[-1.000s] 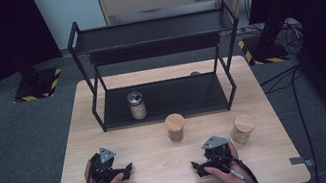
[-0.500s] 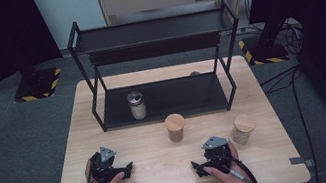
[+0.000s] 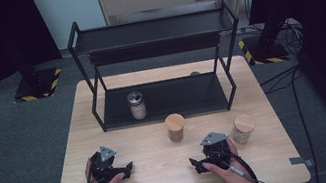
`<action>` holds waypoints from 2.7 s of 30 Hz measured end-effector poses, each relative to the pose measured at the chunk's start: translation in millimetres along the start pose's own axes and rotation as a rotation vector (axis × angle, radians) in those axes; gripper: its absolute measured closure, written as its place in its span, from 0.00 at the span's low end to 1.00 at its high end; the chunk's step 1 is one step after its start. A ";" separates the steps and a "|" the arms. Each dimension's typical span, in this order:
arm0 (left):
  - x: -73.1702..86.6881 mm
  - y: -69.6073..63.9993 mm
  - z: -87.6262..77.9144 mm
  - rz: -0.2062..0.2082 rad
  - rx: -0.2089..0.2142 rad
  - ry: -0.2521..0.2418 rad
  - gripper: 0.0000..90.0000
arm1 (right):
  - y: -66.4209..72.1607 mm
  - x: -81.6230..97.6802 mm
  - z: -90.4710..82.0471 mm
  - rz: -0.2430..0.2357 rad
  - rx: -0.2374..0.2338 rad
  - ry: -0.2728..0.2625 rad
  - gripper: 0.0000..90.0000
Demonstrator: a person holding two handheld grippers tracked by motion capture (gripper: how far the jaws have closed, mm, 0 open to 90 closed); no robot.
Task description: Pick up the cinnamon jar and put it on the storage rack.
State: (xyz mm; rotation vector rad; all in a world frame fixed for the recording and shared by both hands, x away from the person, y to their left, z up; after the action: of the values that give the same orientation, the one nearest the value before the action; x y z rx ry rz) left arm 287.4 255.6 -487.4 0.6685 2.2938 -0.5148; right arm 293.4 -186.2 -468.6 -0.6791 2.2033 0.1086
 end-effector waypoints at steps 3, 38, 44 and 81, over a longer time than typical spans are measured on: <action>-0.1 -0.1 0.2 -0.001 -0.002 0.000 0.00 | 0.2 -3.3 -0.6 -0.008 0.001 -0.009 0.04; -0.1 -0.9 0.4 -0.004 -0.007 -0.002 0.00 | 4.6 -47.3 11.5 -0.029 -0.022 -0.025 0.05; -0.1 -0.8 0.3 -0.004 -0.006 -0.002 0.00 | 6.9 -51.7 18.3 -0.019 -0.017 -0.025 0.06; -0.1 0.1 0.2 -0.004 -0.002 -0.002 0.00 | 9.1 -69.2 52.9 -0.002 0.022 -0.027 0.09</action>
State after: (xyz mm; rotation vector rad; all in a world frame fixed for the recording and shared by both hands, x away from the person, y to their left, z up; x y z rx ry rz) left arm 287.5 255.5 -487.5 0.6629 2.2940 -0.5150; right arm 361.5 -132.8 -454.7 -0.6641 2.1744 0.0917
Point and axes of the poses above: each handheld gripper's, and its own axes: z roughly forward along the jaws, x roughly out of its underside, y roughly to its left, the point moved 6 cm from there along z, roughly forward along the jaws, and after that the axes turned 14 degrees about x, right-handed, at the moved point
